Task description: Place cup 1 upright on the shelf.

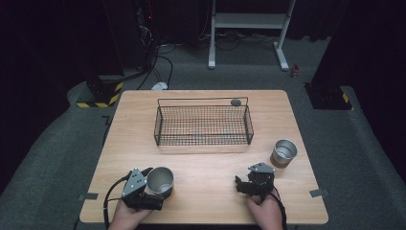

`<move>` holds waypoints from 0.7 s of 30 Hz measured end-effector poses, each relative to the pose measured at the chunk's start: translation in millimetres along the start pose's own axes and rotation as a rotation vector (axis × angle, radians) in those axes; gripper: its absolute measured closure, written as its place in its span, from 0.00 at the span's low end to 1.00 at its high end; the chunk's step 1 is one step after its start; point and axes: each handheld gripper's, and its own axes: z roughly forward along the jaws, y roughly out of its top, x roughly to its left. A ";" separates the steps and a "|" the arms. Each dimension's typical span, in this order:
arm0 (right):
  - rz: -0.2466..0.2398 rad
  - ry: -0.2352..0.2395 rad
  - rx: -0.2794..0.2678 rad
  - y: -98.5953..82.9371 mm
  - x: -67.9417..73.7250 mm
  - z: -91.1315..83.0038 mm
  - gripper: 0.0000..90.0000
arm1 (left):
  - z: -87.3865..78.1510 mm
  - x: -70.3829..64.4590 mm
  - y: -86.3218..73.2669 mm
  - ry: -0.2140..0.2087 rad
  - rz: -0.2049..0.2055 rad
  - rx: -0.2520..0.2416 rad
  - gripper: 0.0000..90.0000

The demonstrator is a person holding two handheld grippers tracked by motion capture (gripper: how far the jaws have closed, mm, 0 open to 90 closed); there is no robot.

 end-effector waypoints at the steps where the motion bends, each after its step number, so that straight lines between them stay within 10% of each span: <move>1: 0.000 0.000 0.000 0.0 0.0 0.0 0.11 | 0.3 -0.3 -0.5 -0.003 -0.001 0.002 0.01; 21: 0.000 0.000 0.000 0.0 0.0 0.0 0.11 | 6.0 1.6 -8.9 -0.006 0.018 0.043 0.01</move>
